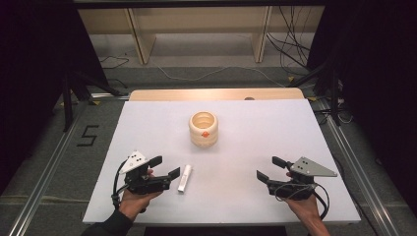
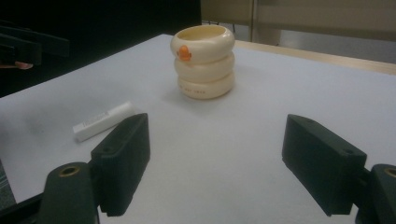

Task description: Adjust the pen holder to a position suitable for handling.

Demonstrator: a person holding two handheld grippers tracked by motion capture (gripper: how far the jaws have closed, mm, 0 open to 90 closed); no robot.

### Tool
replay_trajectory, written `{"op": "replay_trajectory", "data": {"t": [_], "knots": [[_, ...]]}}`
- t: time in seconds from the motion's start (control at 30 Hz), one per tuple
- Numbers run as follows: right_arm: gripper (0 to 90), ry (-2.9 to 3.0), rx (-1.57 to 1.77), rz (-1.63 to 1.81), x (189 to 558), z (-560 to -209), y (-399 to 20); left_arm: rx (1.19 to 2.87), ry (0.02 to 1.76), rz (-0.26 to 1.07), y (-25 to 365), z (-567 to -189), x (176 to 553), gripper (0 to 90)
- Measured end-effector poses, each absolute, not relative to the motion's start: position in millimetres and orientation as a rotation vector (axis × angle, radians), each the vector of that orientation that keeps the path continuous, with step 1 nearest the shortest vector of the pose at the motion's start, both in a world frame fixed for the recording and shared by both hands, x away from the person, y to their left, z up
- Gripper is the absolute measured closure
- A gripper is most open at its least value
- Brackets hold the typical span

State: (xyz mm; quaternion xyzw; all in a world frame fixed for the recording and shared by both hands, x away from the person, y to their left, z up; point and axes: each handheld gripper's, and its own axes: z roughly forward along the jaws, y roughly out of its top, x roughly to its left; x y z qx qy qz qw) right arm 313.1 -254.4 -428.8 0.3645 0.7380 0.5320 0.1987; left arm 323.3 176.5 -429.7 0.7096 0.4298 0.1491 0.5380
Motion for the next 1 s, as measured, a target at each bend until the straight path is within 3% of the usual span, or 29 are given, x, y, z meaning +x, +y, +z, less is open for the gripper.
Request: {"op": "replay_trajectory", "data": {"t": [0.53, 1.0], "knots": [[24.7, 2.054, 1.032, 1.490, 314, -429, -255, 1.674, 1.054, 0.366, 179, -428, 327, 15.6], [25.4, 2.045, 1.043, 1.494, 317, -429, -254, 1.626, 1.166, 0.358, 186, -427, 354, 15.9]]}}
